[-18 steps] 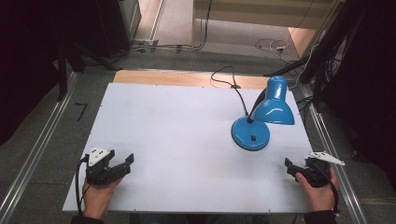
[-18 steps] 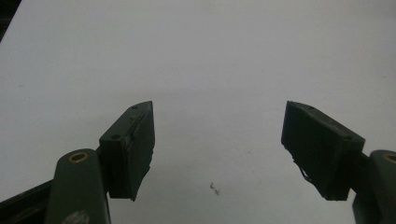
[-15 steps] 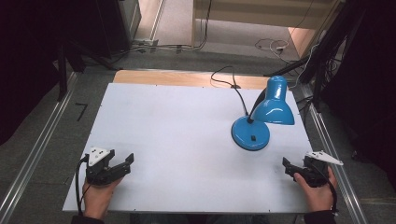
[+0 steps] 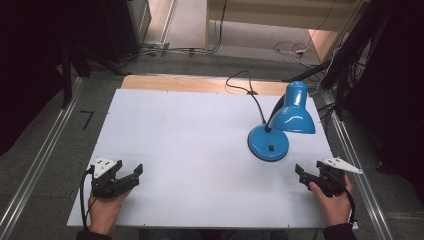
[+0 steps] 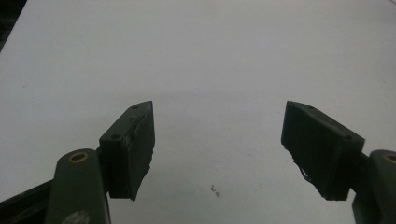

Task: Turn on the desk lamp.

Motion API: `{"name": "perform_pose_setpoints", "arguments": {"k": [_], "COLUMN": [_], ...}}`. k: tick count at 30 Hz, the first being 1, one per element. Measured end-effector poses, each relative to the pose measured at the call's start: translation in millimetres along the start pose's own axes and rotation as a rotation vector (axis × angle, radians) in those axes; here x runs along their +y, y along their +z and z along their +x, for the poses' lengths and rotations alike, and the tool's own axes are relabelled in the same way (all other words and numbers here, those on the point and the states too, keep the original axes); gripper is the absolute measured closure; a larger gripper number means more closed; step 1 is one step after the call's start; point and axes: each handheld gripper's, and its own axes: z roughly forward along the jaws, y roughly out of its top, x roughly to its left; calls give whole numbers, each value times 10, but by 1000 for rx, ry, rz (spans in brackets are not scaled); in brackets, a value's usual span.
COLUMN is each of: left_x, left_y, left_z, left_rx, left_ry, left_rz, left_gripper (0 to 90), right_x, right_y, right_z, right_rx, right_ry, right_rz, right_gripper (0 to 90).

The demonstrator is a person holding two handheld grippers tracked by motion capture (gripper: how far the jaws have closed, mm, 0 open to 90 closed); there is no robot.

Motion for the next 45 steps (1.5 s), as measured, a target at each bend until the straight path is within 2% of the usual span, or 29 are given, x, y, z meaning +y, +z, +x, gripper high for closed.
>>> {"name": "perform_pose_setpoints", "arguments": {"k": [9, 29, 45], "left_x": [-1, 0, 1], "left_y": [5, 2, 5], "left_z": [-4, 0, 0], "left_rx": [-1, -3, -5], "left_ry": [1, 1, 3], "left_rz": [0, -2, 0], "left_gripper": [265, 265, 265], "right_x": [70, 236, 287], "right_y": [49, 220, 272], "right_z": [5, 229, 289], "right_rx": [17, 74, 83], "right_ry": [15, -2, -6], "right_rz": [-12, -25, -30], "right_gripper": [168, 207, 231]}}
